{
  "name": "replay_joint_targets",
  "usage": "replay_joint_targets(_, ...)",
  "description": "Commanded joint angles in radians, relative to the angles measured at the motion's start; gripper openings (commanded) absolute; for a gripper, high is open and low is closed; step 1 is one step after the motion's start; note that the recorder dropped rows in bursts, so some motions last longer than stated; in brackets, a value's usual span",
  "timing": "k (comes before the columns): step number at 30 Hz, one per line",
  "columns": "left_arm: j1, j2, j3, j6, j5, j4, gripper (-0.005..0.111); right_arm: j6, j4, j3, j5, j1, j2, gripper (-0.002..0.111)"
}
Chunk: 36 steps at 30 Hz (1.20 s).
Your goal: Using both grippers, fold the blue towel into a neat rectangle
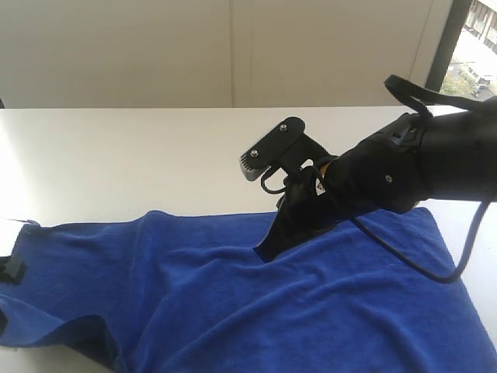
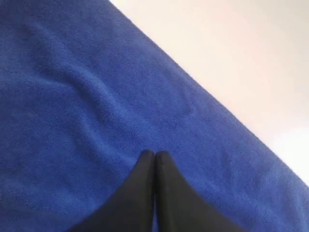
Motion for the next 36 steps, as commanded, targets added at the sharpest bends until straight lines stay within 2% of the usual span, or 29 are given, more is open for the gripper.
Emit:
replay_joint_targets(1, -0.002, -0.054, 0.020, -0.065, 0.102, 0.071, 0.000, 0.008, 0.004, 0.002, -0.019, -0.003, -0.010, 0.000)
replay_joint_targets(4, -0.002, -0.052, 0.055, -0.065, 0.123, 0.081, 0.000, 0.024, 0.004, 0.002, -0.018, -0.003, -0.010, 0.000)
replay_joint_targets(7, -0.002, -0.052, 0.114, -0.065, 0.120, 0.121, 0.007, 0.024, 0.004, 0.002, -0.015, -0.003, -0.010, 0.000)
replay_joint_targets(12, -0.002, -0.052, 0.169, -0.069, 0.064, 0.156, 0.032, 0.024, 0.014, 0.002, -0.015, -0.003, -0.010, 0.000)
replay_joint_targets(13, -0.002, -0.052, 0.169, -0.069, 0.061, 0.158, 0.042, 0.024, 0.020, 0.002, -0.015, -0.003, -0.010, 0.000)
replay_joint_targets(16, -0.002, -0.052, 0.169, -0.069, 0.051, 0.179, 0.058, 0.024, 0.022, 0.002, -0.008, -0.003, -0.010, 0.000)
replay_joint_targets(18, -0.002, -0.052, 0.169, -0.069, 0.049, 0.211, 0.064, 0.024, 0.022, 0.002, -0.006, -0.003, -0.010, 0.000)
replay_joint_targets(27, -0.002, -0.054, 0.092, -0.108, 0.024, 0.205, 0.065, 0.024, 0.022, 0.002, -0.002, -0.003, -0.010, 0.000)
replay_joint_targets(36, -0.002, -0.054, 0.048, -0.106, -0.075, 0.193, 0.065, 0.024, 0.022, 0.002, 0.003, -0.003, -0.010, 0.000)
